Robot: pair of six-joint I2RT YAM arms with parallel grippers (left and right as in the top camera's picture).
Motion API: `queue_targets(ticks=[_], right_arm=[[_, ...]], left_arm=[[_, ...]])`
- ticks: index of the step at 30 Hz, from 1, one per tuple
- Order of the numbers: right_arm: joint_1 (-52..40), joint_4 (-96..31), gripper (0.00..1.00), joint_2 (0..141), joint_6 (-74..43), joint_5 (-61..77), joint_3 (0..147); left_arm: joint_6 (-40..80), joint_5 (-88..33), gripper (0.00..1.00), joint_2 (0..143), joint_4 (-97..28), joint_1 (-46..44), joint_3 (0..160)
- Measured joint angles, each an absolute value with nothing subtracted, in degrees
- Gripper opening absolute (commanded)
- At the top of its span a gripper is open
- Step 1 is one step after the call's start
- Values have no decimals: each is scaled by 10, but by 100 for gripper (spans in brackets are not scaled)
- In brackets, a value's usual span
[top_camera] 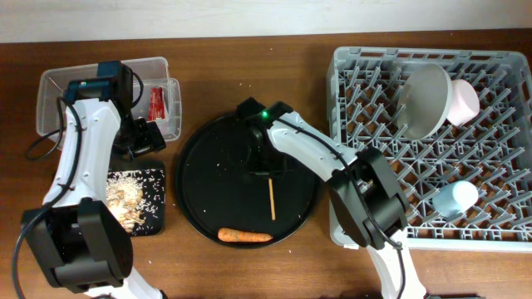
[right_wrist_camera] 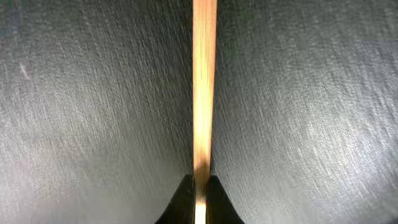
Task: Sort waste into correct bins and load items into the dishwasher rack
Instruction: 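Carry the chopsticks to the dish rack and drop them in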
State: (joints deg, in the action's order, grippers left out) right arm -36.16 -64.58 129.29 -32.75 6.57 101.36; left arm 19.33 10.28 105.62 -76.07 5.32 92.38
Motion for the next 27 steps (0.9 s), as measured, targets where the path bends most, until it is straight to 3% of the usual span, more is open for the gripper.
queue_targets(ticks=[4, 9, 18, 21, 27], right_arm=[[-314, -701, 4, 1195, -263, 69, 1035], [-188, -814, 4, 1070, -160, 42, 1048], [-120, -733, 5, 1071, -144, 35, 908], [-120, -716, 27, 1072, -141, 34, 886], [-117, -736, 42, 1067, -129, 29, 918]], left_arm=[[194, 89, 99, 1056, -760, 53, 924], [194, 56, 99, 1056, -760, 43, 924], [194, 42, 99, 1056, -758, -86, 924], [194, 38, 99, 1056, -758, -115, 924], [220, -58, 99, 1056, -760, -122, 924]])
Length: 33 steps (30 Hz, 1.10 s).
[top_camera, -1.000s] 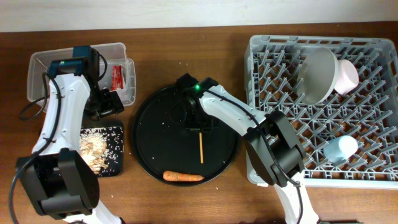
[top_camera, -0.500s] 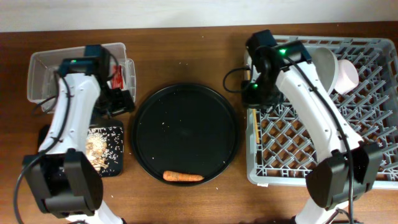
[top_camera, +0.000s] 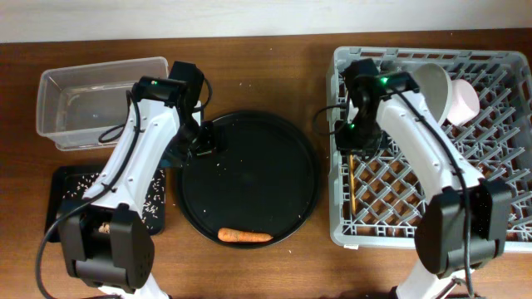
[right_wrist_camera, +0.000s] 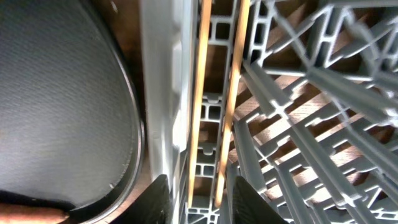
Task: Sort waste into correct bins and load items into the dishwasher rack
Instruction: 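Carry the chopsticks to the dish rack and drop them in, then grasp the orange carrot on the round tray with the left gripper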
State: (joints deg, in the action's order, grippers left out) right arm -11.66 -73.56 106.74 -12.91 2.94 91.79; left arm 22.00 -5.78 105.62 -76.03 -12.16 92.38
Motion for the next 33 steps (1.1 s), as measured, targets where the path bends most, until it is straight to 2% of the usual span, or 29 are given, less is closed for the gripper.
queue_targets(ticks=[3, 7, 11, 15, 21, 25, 29, 30, 31, 33], right_arm=[[-59, -751, 58, 1014, -124, 28, 949], [72, -789, 58, 959, -121, 28, 955], [90, -790, 58, 959, -121, 29, 955], [90, -790, 58, 959, -120, 29, 955], [90, -791, 58, 959, -120, 29, 955], [90, -791, 58, 959, -121, 29, 955], [90, -791, 58, 959, -120, 29, 955], [90, -791, 58, 959, -120, 29, 955], [90, -791, 58, 959, -121, 29, 955], [90, -791, 58, 959, -120, 29, 955]], left_arm=[[324, -69, 99, 1054, -751, -134, 903], [530, -73, 99, 1052, -728, -199, 802], [626, -80, 99, 1052, -723, -260, 728], [677, -117, 99, 1051, -638, -314, 655], [698, -142, 98, 1051, -526, -322, 613], [705, -97, 89, 1040, -437, -324, 612], [705, -25, 65, 1036, -395, -325, 613], [703, -8, 65, 1036, -390, -325, 613], [704, 5, 56, 1036, -387, -325, 613], [702, 25, 48, 1036, -383, -325, 613]])
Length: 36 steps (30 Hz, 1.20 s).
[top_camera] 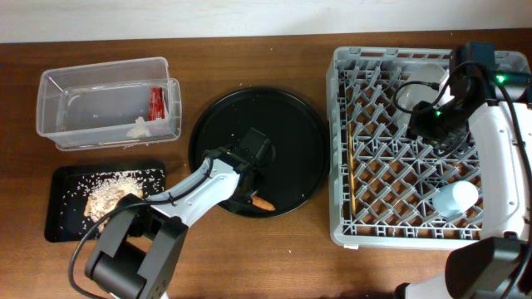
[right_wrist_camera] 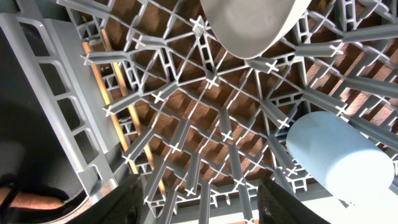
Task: Sort waste into correct bins and load items into the dishwasher rack
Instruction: 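Grasp the orange carrot on the round tray with the left gripper, then drop the carrot onto the small black food tray with left gripper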
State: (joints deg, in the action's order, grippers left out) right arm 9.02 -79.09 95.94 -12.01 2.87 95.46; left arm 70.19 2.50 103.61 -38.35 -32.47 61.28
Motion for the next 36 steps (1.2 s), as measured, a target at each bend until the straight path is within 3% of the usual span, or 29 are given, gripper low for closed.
queue_targets(ticks=[8, 15, 21, 29, 36], right_arm=[[90, -791, 58, 959, -120, 29, 955], [90, -791, 58, 959, -120, 29, 955], [90, -791, 57, 959, -120, 29, 955], [90, -791, 57, 959, -120, 29, 955], [90, -791, 57, 959, -121, 29, 955]], left_arm=[[701, 37, 34, 1036, -383, -325, 613], [693, 46, 12, 1036, -383, -324, 613], [614, 51, 7, 993, -389, -285, 612], [575, 182, 6, 766, -593, -123, 613], [574, 213, 5, 795, -569, 129, 613]])
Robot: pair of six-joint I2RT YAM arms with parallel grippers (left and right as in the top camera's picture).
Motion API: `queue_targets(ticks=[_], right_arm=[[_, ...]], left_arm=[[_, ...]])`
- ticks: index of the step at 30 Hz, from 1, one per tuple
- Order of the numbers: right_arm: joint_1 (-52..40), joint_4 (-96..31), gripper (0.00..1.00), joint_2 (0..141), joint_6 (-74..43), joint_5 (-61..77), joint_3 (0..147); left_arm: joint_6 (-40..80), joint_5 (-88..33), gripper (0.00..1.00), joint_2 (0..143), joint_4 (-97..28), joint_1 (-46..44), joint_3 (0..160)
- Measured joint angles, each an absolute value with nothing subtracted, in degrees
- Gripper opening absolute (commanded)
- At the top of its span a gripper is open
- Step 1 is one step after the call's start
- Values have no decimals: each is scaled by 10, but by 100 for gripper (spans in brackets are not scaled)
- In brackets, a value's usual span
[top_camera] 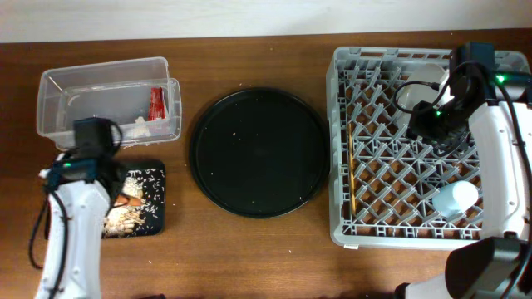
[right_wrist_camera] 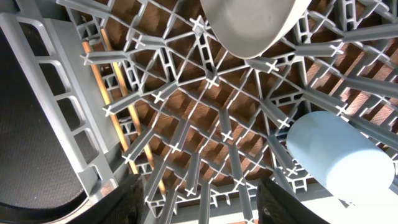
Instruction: Sort waste into correct bins and load items into the dishwasher rack
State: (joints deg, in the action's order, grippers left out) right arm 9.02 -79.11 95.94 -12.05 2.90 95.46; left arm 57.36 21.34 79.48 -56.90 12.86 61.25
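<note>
The round black plate is bare apart from crumbs. My left gripper hangs over the black tray of rice, and an orange end of the carrot shows at its fingers, so it seems shut on it. My right gripper is wide open above the grey dishwasher rack, holding nothing. In the rack lie two wooden chopsticks, a white bowl and a light blue cup.
A clear bin at the back left holds a red wrapper and a white scrap. The right arm covers the rack's back right corner. The plate's rim shows at the left of the right wrist view.
The carrot is gone from the plate and now shows over the rice tray at my left gripper, which has moved from the plate's front to the far left. The right arm has not moved.
My right gripper was shut on a chopstick on the plate, with the left over the clear bin. Then the right stood open over the rack's left edge, chopsticks lying inside. Later the left gripper was at the carrot on the plate; now the carrot is over the tray.
</note>
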Motion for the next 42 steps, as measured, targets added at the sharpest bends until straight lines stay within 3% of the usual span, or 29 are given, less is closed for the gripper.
queue_targets(ticks=[4, 11, 13, 15, 21, 24, 26, 32, 36, 42], right_arm=[[90, -792, 57, 959, -120, 29, 955], [90, -791, 57, 959, -120, 29, 955], [90, -791, 57, 959, -121, 29, 955], [90, -791, 57, 959, -121, 29, 955], [90, -791, 57, 959, -120, 29, 955], [90, -791, 57, 959, -120, 29, 955], [90, -791, 57, 959, -121, 29, 955], [90, -791, 57, 959, -120, 29, 955], [90, -791, 57, 959, -120, 29, 955], [90, -791, 57, 959, -120, 29, 955]], left_arm=[[573, 215, 5, 896, -537, 216, 612], [571, 215, 14, 1008, -472, 230, 612], [566, 215, 44, 1008, -471, 230, 612], [538, 210, 54, 1008, -476, 230, 614], [458, 147, 58, 980, -550, 221, 697], [401, 95, 57, 939, -551, 157, 707], [346, 45, 49, 936, -550, 66, 708], [237, 18, 9, 946, -512, -132, 708], [208, 15, 5, 1021, -503, -195, 708], [205, 15, 5, 1108, -557, -196, 708]])
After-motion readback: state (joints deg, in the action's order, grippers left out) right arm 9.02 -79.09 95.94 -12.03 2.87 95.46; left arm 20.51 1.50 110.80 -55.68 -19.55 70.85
